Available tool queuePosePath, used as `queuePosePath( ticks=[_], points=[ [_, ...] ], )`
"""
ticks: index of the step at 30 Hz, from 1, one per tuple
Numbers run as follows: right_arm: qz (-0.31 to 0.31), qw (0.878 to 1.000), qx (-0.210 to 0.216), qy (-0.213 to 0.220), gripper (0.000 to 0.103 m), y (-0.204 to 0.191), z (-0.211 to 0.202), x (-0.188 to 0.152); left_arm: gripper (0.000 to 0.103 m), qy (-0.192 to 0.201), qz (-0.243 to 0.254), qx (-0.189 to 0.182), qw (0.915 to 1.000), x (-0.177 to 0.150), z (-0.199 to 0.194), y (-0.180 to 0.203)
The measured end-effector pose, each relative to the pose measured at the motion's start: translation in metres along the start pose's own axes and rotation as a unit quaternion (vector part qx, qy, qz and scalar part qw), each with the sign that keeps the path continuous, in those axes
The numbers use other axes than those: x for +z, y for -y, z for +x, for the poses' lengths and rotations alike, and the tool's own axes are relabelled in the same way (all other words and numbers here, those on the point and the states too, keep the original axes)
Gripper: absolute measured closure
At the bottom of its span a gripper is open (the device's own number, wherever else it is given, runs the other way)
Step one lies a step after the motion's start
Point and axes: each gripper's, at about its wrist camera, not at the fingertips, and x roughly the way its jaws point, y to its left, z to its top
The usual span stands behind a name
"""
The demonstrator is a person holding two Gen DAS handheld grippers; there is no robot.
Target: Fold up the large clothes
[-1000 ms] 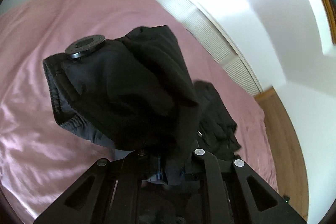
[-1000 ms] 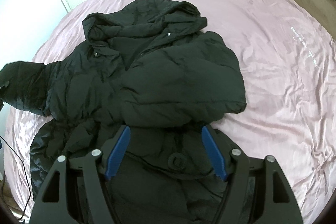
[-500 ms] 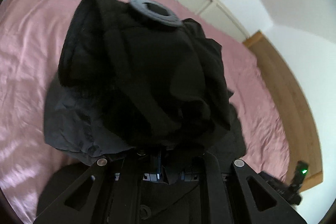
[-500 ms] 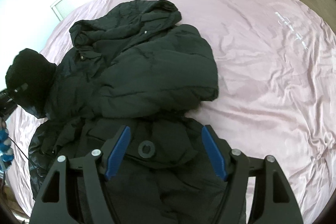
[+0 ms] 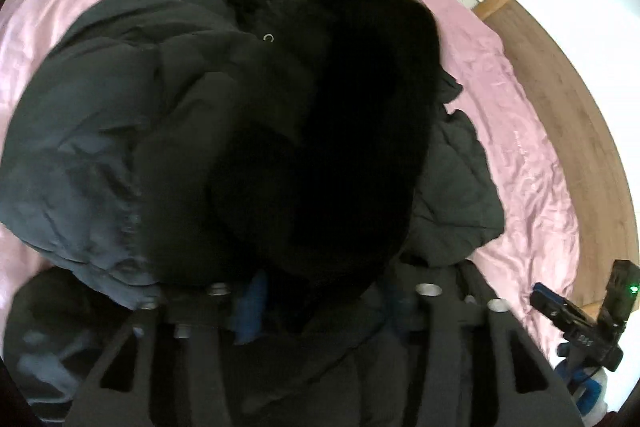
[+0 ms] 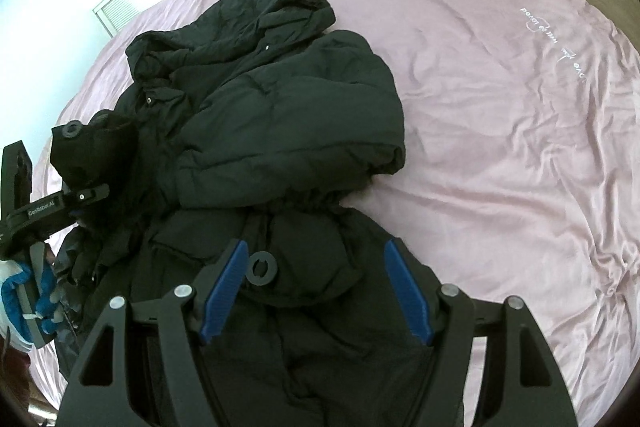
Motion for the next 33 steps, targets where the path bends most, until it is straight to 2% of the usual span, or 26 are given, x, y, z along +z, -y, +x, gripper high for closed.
queuePosePath(
  ticks=[4, 8, 12, 15, 19, 25, 29, 33],
  points=[
    [-0.005, 1.000, 0.004, -0.001, 0.033, -0.005, 0.001, -0.001, 0.039, -0.013, 0.008, -0.024, 0.9996, -0.010, 0.004, 0.016],
    [-0.010, 1.000, 0.009, 0.000, 0.033, -0.012, 0.001, 0.000, 0.038, -0.022, 0.018, -0.034, 0.9990, -0.017, 0.004, 0.027],
    [-0.022, 1.000, 0.017, 0.001, 0.033, -0.023, 0.001, 0.004, 0.036, -0.010, 0.019, -0.036, 0.9991, -0.017, -0.021, 0.014],
    [-0.038, 0.999, 0.030, 0.004, 0.033, -0.040, 0.000, 0.010, 0.036, 0.009, 0.020, -0.022, 0.9995, -0.012, -0.042, 0.003],
    [-0.081, 0.995, 0.054, 0.012, 0.033, -0.083, 0.001, 0.023, 0.034, 0.041, 0.017, 0.010, 0.9990, 0.007, -0.072, -0.026],
    [-0.150, 0.982, 0.114, 0.033, 0.033, -0.169, 0.009, 0.052, 0.033, 0.072, 0.016, 0.060, 0.9954, 0.049, -0.090, -0.061],
    [-0.192, 0.969, 0.145, 0.049, 0.033, -0.231, 0.023, 0.070, 0.033, 0.076, 0.009, 0.070, 0.9946, 0.071, -0.079, -0.077],
    [-0.210, 0.967, 0.141, 0.029, 0.033, -0.262, 0.058, 0.072, 0.033, 0.054, 0.001, 0.083, 0.9951, 0.073, -0.052, -0.096]
  ],
)
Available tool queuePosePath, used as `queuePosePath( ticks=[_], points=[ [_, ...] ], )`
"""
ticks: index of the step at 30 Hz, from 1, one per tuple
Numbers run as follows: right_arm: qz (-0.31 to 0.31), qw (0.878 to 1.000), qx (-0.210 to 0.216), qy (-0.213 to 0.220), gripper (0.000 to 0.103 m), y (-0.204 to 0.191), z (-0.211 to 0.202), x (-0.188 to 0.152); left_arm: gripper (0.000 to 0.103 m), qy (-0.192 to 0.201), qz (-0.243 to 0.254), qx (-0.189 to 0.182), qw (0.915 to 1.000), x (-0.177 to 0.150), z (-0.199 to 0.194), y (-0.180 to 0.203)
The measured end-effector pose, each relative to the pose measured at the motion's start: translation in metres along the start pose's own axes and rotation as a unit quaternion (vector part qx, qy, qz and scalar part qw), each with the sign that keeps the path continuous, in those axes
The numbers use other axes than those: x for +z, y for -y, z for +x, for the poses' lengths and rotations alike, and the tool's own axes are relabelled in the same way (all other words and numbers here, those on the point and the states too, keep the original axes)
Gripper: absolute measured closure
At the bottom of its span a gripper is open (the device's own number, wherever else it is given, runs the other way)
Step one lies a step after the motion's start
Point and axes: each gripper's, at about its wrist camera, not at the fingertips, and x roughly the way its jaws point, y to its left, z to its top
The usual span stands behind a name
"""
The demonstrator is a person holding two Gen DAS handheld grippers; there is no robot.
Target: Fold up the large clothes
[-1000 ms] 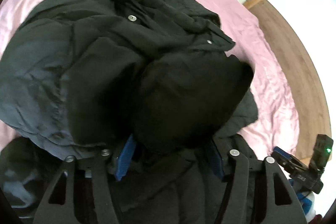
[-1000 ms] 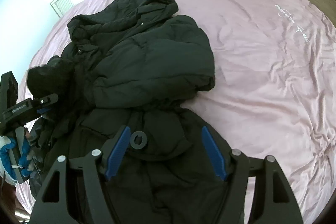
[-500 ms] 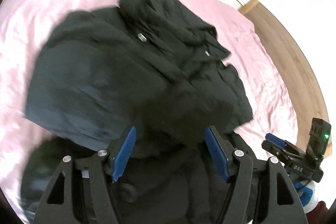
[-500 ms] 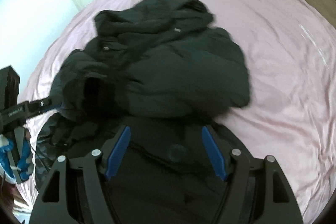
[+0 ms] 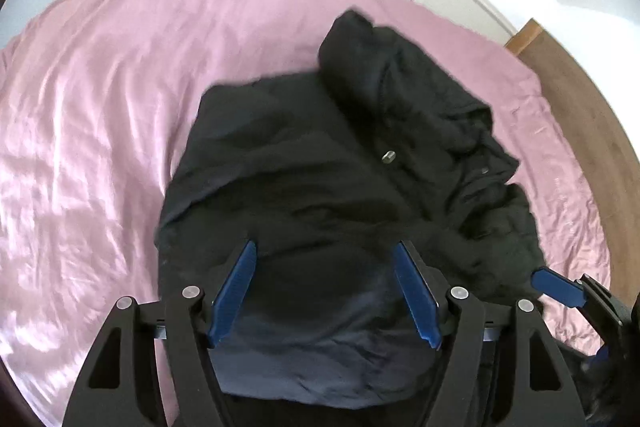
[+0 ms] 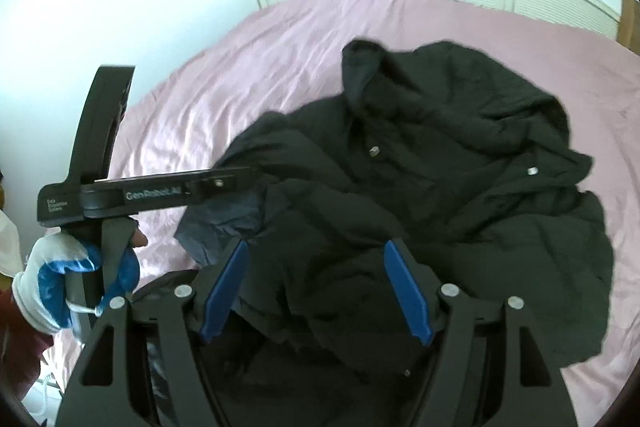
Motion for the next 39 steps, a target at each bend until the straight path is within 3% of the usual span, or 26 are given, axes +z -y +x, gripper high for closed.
queuePosePath(
  ticks=[5, 8, 13, 17, 22, 26, 29, 33, 39],
  points=[
    [0.001, 0.997, -0.033, -0.066, 0.033, 0.015, 0.058, -0.025, 0.032, -0.032, -0.003, 0.014, 0.9994, -0.030, 0.037, -0.018],
    [0.017, 0.995, -0.049, -0.089, 0.033, 0.037, 0.075, -0.046, 0.032, -0.031, 0.007, 0.022, 0.9992, -0.041, 0.047, -0.019],
    [0.022, 0.995, -0.040, -0.094, 0.033, 0.055, 0.067, -0.060, 0.032, -0.029, 0.018, 0.034, 0.9988, -0.041, 0.040, -0.014],
    [0.019, 0.994, -0.049, -0.096, 0.033, 0.058, 0.046, -0.060, 0.031, 0.004, 0.038, 0.042, 0.9984, -0.035, 0.009, 0.000],
    [-0.017, 0.998, -0.044, -0.039, 0.033, 0.038, 0.015, -0.032, 0.027, 0.043, 0.081, 0.066, 0.9936, -0.010, -0.001, 0.023],
    [-0.057, 0.998, -0.032, -0.019, 0.033, 0.014, 0.030, -0.006, 0.027, 0.042, 0.076, 0.080, 0.9930, 0.008, 0.020, 0.028],
    [-0.076, 0.996, -0.036, -0.034, 0.033, 0.004, 0.061, 0.002, 0.027, 0.032, 0.070, 0.090, 0.9930, 0.012, 0.042, 0.025],
    [-0.068, 0.992, -0.051, -0.089, 0.032, 0.018, 0.105, -0.013, 0.025, -0.001, 0.064, 0.100, 0.9929, 0.001, 0.076, 0.012],
    [-0.052, 0.993, -0.051, -0.098, 0.030, 0.037, 0.093, -0.027, 0.027, 0.016, 0.069, 0.114, 0.9909, -0.011, 0.061, 0.016]
  ],
)
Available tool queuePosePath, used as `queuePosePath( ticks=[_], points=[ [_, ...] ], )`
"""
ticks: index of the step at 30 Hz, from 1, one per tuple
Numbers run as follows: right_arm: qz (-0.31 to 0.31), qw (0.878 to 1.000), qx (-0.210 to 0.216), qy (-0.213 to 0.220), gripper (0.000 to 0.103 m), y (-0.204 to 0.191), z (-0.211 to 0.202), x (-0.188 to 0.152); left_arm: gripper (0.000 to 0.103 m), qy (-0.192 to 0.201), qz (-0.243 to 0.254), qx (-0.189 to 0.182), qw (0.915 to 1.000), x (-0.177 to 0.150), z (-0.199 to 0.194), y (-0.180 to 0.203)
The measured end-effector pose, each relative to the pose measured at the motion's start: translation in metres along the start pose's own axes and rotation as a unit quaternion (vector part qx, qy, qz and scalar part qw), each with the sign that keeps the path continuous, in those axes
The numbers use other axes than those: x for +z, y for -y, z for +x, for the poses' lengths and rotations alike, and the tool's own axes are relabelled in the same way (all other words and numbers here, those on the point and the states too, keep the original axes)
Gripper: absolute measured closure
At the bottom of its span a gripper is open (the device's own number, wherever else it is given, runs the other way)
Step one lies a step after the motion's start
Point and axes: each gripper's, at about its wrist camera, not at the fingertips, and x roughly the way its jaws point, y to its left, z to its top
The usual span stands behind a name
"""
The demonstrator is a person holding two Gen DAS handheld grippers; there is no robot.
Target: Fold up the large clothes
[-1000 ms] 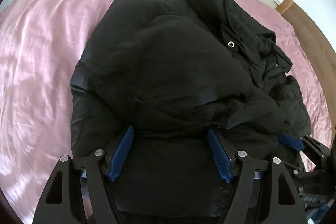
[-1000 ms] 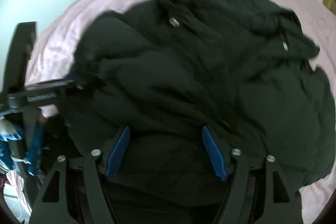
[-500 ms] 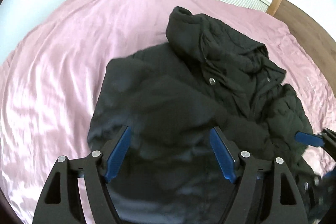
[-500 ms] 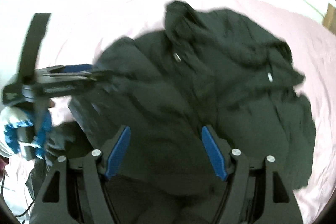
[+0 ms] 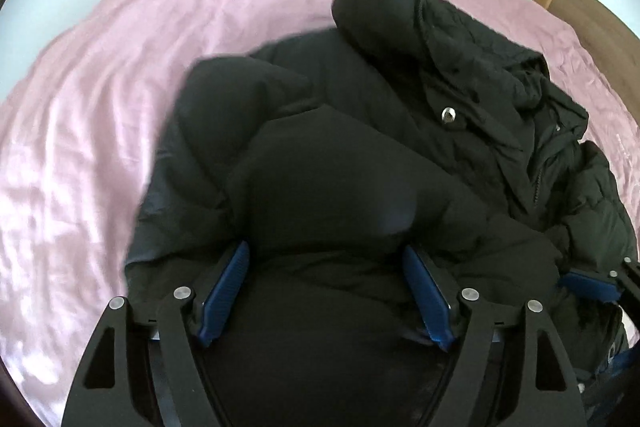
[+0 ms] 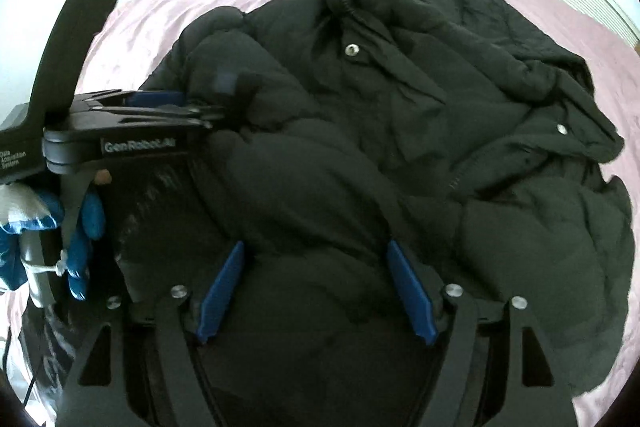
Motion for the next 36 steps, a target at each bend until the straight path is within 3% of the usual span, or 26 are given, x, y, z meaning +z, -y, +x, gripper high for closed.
queuePosePath(
  ticks=[4, 6, 10, 19, 25, 31, 36],
  points=[
    [0.003, 1.000, 0.012, 0.015, 0.030, 0.004, -0.027, -0.022, 0.026, 0.035, -0.016, -0.009, 0.9992, -0.016, -0.037, 0.003],
    [0.005, 1.000, 0.012, 0.011, 0.030, 0.007, -0.030, -0.033, 0.018, 0.029, -0.017, -0.009, 0.9994, -0.027, -0.040, 0.004],
    [0.027, 0.999, 0.022, 0.000, 0.030, 0.022, -0.031, -0.048, 0.017, -0.015, -0.007, 0.003, 0.9999, -0.040, -0.024, 0.002],
    [0.038, 0.998, 0.035, 0.024, 0.030, 0.058, -0.064, -0.059, 0.017, -0.003, -0.044, -0.021, 0.9988, -0.026, -0.063, 0.001],
    [0.062, 0.997, 0.023, 0.043, 0.030, 0.113, -0.092, -0.058, 0.013, 0.010, -0.063, -0.046, 0.9969, 0.011, -0.073, 0.007],
    [0.118, 0.991, 0.004, 0.061, 0.028, 0.197, -0.093, -0.030, 0.011, 0.010, -0.070, -0.068, 0.9952, 0.070, -0.049, 0.019],
    [0.193, 0.978, 0.013, 0.083, 0.028, 0.269, -0.079, 0.000, 0.010, 0.008, -0.086, -0.088, 0.9924, 0.124, -0.020, 0.017]
  ],
)
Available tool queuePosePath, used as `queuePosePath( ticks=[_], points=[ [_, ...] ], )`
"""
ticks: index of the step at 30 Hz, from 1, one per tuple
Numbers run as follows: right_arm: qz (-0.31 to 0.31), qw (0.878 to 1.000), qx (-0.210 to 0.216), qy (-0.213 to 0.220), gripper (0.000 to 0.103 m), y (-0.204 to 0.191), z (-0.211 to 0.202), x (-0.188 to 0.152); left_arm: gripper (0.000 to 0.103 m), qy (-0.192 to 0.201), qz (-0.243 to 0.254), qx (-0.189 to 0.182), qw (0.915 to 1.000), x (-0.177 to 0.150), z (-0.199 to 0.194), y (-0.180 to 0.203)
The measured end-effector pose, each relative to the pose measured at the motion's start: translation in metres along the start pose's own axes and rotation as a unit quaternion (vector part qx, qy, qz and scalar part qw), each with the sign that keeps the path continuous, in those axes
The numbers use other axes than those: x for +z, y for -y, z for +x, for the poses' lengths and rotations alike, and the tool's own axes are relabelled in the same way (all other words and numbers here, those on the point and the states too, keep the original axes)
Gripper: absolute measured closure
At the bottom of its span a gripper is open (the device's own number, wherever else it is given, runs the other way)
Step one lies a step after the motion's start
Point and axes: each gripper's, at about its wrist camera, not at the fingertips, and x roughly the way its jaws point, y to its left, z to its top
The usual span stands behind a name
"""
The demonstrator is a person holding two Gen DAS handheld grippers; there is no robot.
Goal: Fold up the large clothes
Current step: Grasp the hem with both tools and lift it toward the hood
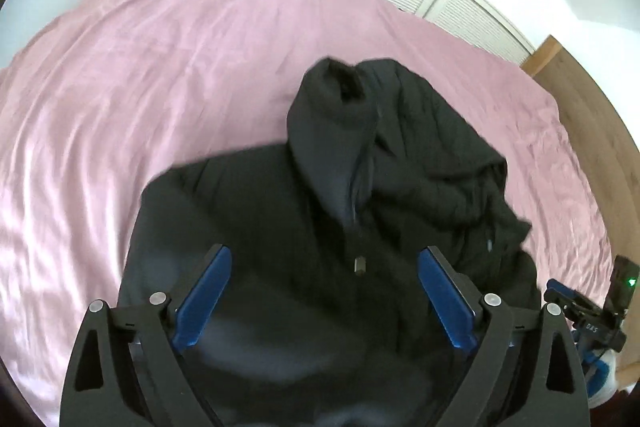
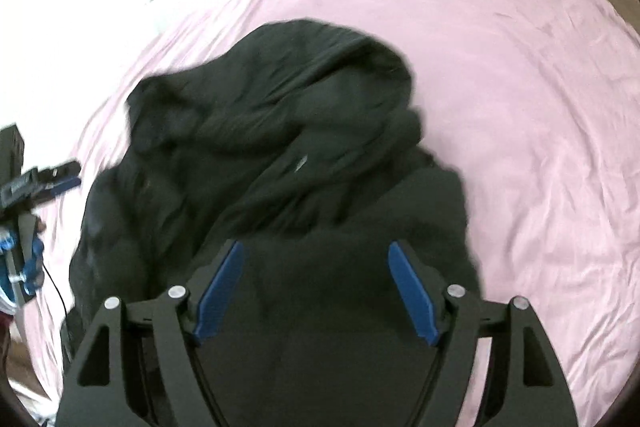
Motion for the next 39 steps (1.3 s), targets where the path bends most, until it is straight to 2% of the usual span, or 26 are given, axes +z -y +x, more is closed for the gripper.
queuePosePath(
  ticks=[6, 13, 15, 20, 26, 28, 29, 30, 31, 32, 33, 34, 39],
  points=[
    [0.049, 0.998, 0.006, 0.030, 0.026, 0.046, 0.029, 0.059, 0.010, -0.006, -0.016, -0.014, 0.9998, 0.065, 0.044, 0.005],
    [0.129, 0.989, 0.058, 0.053, 0.021, 0.078, 0.077, 0.122, 0.010, -0.007, -0.062, -0.027, 0.9977, 0.123, 0.093, 0.000],
    [0.146, 0.985, 0.071, 0.058, 0.019, 0.082, 0.091, 0.135, 0.010, -0.012, -0.076, -0.028, 0.9966, 0.130, 0.105, -0.005],
    [0.170, 0.981, 0.069, 0.060, 0.016, 0.087, 0.126, 0.160, 0.010, -0.032, -0.096, -0.024, 0.9946, 0.133, 0.133, -0.008],
    [0.168, 0.984, 0.054, 0.037, 0.015, 0.080, 0.149, 0.171, 0.010, -0.044, -0.119, -0.023, 0.9916, 0.132, 0.154, -0.006],
    [0.157, 0.986, 0.049, 0.025, 0.017, 0.073, 0.153, 0.172, 0.025, -0.052, -0.119, -0.011, 0.9914, 0.131, 0.159, -0.002],
    [0.146, 0.988, 0.040, 0.018, 0.022, 0.067, 0.155, 0.172, 0.044, -0.058, -0.118, -0.011, 0.9912, 0.130, 0.161, -0.001],
    [0.140, 0.989, 0.035, 0.013, 0.043, 0.063, 0.155, 0.171, 0.064, -0.067, -0.115, -0.006, 0.9911, 0.130, 0.163, 0.001],
    [0.130, 0.991, 0.030, -0.001, 0.067, 0.057, 0.158, 0.171, 0.074, -0.077, -0.106, 0.004, 0.9914, 0.129, 0.166, 0.003],
    [0.124, 0.992, 0.026, -0.015, 0.076, 0.052, 0.162, 0.170, 0.088, -0.082, -0.094, 0.012, 0.9921, 0.127, 0.167, 0.005],
    [0.120, 0.992, 0.025, -0.018, 0.087, 0.050, 0.160, 0.169, 0.090, -0.083, -0.086, 0.016, 0.9927, 0.127, 0.166, 0.007],
    [0.109, 0.994, 0.021, -0.020, 0.091, 0.045, 0.158, 0.168, 0.091, -0.081, -0.076, 0.020, 0.9936, 0.125, 0.164, 0.009],
    [0.042, 0.999, 0.017, -0.014, 0.095, 0.018, 0.137, 0.155, 0.094, -0.062, -0.044, 0.029, 0.9967, 0.114, 0.147, 0.013]
  ],
)
